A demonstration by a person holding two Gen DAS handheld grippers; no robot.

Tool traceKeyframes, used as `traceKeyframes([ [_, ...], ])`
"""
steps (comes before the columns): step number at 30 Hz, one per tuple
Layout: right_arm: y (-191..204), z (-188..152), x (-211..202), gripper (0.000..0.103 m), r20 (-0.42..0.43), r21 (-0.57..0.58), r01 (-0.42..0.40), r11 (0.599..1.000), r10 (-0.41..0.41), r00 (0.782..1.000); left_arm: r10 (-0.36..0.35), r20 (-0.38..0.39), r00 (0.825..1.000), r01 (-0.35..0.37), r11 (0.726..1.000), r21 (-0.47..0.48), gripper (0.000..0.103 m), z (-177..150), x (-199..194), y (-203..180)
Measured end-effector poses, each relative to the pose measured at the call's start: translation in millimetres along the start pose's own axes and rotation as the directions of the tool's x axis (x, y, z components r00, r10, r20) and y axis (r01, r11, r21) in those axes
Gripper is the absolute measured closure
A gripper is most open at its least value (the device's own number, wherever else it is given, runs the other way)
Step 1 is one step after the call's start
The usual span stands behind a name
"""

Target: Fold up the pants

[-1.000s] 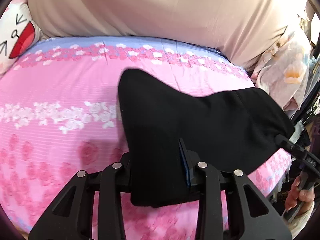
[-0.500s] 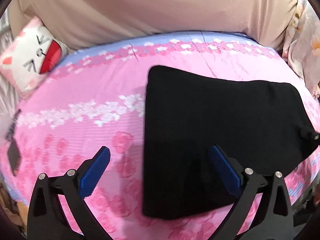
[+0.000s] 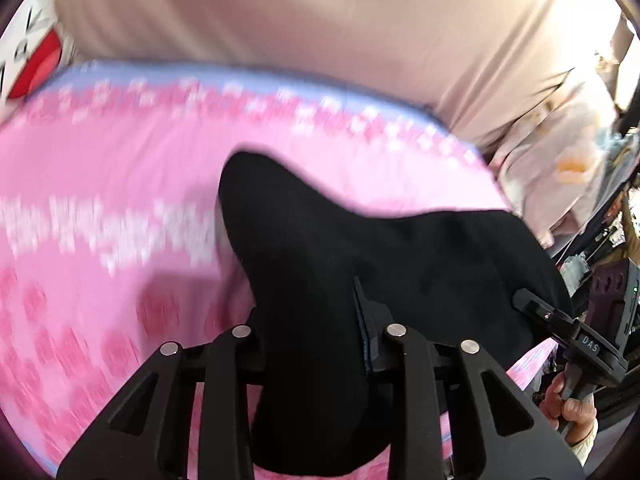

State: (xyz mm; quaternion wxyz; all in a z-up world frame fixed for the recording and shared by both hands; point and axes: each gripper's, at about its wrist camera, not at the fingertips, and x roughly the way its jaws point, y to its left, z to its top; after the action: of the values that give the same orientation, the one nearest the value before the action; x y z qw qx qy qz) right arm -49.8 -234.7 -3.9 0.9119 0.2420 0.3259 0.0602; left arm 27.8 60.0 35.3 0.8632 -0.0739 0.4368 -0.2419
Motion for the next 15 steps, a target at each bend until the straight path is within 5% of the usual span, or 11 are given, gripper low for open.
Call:
traceKeyframes([
  [7, 25.8, 95.9, 7.2, 0.071, 0.123, -0.155, -0.014, 0.988, 0.034, 0.992, 0.023, 0.22, 0.975, -0.044, 0.995, 0.094, 0.077, 90.3, -26.0, -22.8],
  [11, -0.1, 152.6, 59.6, 0.07, 0.113, -0.126, -0.031, 0.992, 0.045, 0.993, 0.085, 0.258, 0.962, -0.115, 0.988, 0.102, 0.076, 139.4, 10.8, -11.6],
  [14, -43.5, 169.5, 131.3, 0.057, 0.026, -0.079, 0.02, 0.997, -0.018, 1.0, 0.144, 0.215, 0.966, -0.163, 0.984, 0.073, 0.063, 158.9, 70.2, 14.7],
  [15, -61.6, 168.0, 154.2, 0.052, -0.011, -0.064, 0.076, 0.995, -0.077, 0.997, 0.198, 0.173, 0.965, -0.212, 0.975, 0.064, 0.042, 158.2, 100.1, 28.0],
])
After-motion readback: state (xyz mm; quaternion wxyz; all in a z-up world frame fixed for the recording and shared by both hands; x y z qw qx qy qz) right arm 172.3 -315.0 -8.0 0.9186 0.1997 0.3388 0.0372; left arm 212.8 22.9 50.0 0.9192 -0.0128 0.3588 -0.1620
